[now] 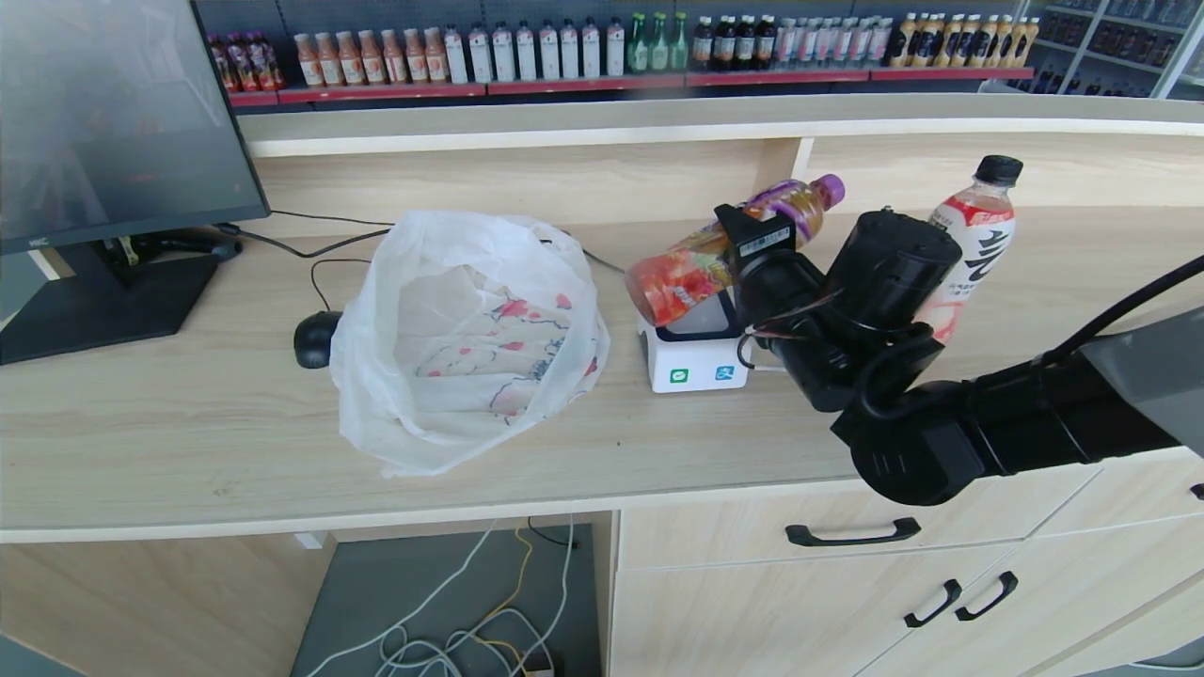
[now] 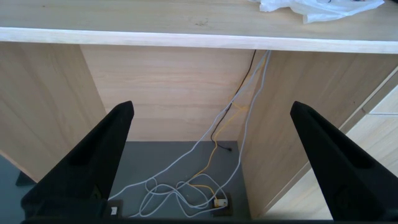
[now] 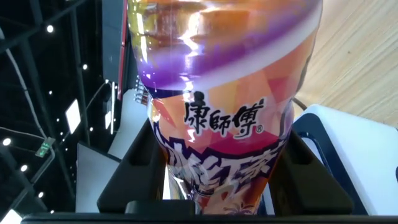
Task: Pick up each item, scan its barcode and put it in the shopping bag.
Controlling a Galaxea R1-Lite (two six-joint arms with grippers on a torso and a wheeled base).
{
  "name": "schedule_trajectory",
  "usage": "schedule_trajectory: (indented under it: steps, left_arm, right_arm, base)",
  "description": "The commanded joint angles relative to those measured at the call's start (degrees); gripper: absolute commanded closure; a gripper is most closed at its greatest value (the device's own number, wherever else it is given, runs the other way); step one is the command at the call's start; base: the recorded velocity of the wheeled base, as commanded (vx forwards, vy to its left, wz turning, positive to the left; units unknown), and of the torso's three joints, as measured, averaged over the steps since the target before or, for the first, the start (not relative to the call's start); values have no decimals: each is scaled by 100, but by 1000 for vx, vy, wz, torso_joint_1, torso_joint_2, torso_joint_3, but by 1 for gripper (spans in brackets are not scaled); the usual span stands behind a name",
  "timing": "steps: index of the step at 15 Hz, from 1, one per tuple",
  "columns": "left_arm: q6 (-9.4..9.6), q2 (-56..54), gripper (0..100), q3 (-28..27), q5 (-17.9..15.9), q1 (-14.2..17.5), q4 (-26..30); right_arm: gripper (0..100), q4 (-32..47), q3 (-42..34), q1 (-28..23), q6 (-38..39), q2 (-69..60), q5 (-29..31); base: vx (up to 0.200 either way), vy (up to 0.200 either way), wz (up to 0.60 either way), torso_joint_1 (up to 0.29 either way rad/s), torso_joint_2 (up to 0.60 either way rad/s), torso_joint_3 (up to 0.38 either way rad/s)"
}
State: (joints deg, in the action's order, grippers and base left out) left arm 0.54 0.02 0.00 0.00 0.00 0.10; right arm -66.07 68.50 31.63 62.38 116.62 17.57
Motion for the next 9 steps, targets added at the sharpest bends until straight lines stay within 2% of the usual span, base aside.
schedule_trajectory:
  steps: [1, 9]
  left_arm:
    - [-1, -2, 0, 0, 0, 0, -1]
    - [-1, -2, 0, 0, 0, 0, -1]
  right_arm:
    - [100, -2, -12, -26, 29, 10, 1]
    - [100, -2, -74, -61, 143, 19, 36]
  base:
    - [0, 0, 0, 0, 0, 0]
    - [0, 0, 0, 0, 0, 0]
